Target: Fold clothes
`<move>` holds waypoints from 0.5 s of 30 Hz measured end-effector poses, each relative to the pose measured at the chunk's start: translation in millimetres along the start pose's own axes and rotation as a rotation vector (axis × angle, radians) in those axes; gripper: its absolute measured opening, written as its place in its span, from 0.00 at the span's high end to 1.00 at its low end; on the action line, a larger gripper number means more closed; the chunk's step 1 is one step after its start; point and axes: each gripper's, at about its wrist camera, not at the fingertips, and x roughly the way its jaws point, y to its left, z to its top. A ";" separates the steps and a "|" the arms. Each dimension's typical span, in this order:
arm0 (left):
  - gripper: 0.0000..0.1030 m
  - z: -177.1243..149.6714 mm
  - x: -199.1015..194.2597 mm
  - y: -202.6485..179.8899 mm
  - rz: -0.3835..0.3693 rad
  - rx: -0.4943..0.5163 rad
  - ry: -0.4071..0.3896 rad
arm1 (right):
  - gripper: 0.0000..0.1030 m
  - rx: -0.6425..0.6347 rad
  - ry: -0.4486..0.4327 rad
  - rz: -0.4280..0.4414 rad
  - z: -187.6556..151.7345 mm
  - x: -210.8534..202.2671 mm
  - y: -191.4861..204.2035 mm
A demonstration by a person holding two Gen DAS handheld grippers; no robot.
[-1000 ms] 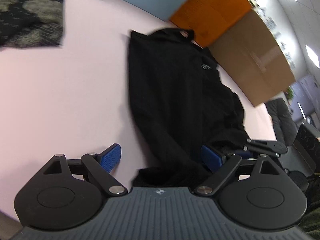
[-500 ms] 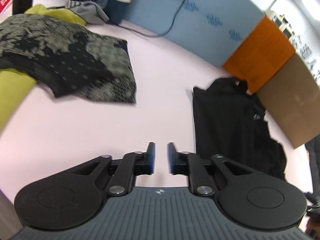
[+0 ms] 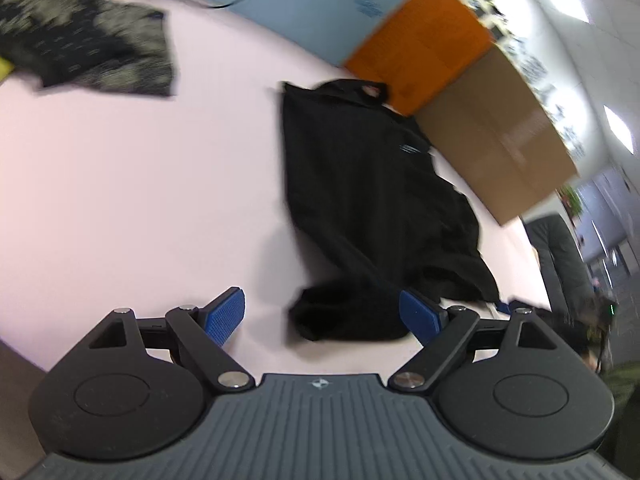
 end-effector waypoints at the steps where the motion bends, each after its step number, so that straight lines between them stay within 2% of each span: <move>1: 0.19 -3.2 0.0 -6.6 -0.003 0.042 0.001 | 0.27 0.022 0.005 0.007 0.9 -0.6 -2.4; 5: 0.19 -15.9 4.8 -27.2 0.038 0.216 0.031 | 0.25 0.071 0.025 0.012 4.8 0.6 -8.4; 9: 0.19 -19.3 17.5 -35.2 0.076 0.271 0.036 | 0.22 0.197 -0.014 0.066 10.1 7.6 -23.0; 10: 0.22 -19.9 20.8 -37.5 0.087 0.282 0.027 | 0.22 0.247 -0.037 0.081 11.1 9.5 -28.5; 11: 0.43 -20.8 24.2 -40.6 0.102 0.304 0.010 | 0.29 0.296 -0.064 0.089 11.3 10.2 -33.4; 12: 0.61 -20.5 28.4 -43.5 0.120 0.326 0.004 | 0.64 0.340 -0.084 0.092 11.4 11.0 -37.8; 13: 0.90 -19.4 31.9 -45.5 0.138 0.338 0.007 | 0.89 0.370 -0.083 0.103 11.7 12.3 -40.8; 14: 0.94 -17.8 30.2 -47.0 0.142 0.340 -0.002 | 0.94 0.386 -0.076 0.114 12.6 12.6 -41.8; 15: 0.94 -15.4 23.7 -48.4 0.130 0.337 -0.026 | 0.94 0.390 -0.082 0.133 13.7 9.3 -40.6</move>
